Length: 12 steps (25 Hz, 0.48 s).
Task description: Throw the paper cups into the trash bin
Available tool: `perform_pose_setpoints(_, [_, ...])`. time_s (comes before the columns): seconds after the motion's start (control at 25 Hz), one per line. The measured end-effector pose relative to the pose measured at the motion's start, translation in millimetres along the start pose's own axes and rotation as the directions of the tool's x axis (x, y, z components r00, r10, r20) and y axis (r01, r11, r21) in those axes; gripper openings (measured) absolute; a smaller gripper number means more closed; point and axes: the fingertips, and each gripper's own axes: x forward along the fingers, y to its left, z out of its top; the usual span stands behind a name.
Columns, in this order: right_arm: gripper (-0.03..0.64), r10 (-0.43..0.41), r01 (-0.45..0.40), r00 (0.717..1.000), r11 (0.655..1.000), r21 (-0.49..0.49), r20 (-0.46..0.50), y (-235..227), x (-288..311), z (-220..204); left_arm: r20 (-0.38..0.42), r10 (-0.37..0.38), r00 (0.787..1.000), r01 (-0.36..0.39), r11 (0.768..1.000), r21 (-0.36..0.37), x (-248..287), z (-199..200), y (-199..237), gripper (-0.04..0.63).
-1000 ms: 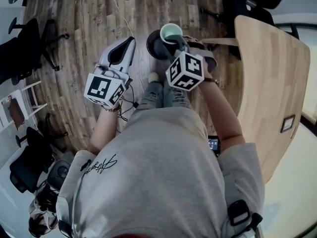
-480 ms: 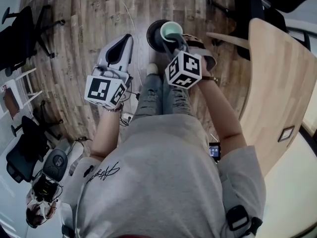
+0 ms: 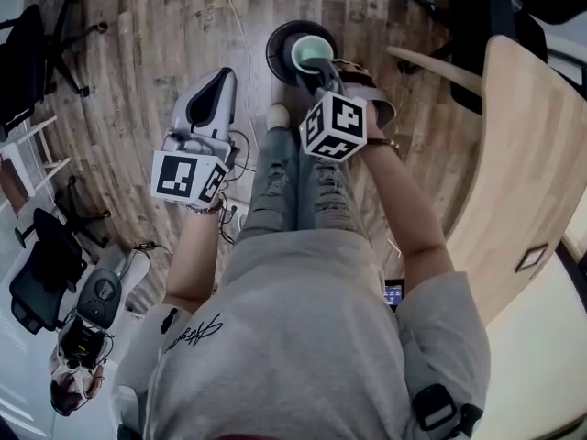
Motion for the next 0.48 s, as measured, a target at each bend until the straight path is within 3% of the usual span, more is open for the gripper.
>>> perform_pose_setpoints(0.48, [0.046,0.062,-0.064,0.997,0.994,-0.084,-0.035,28.6,60.2,-18.8,-0.033,-0.008,0.999,0.007,0.999,-0.046,15.3,-61.5,14.9,0.003])
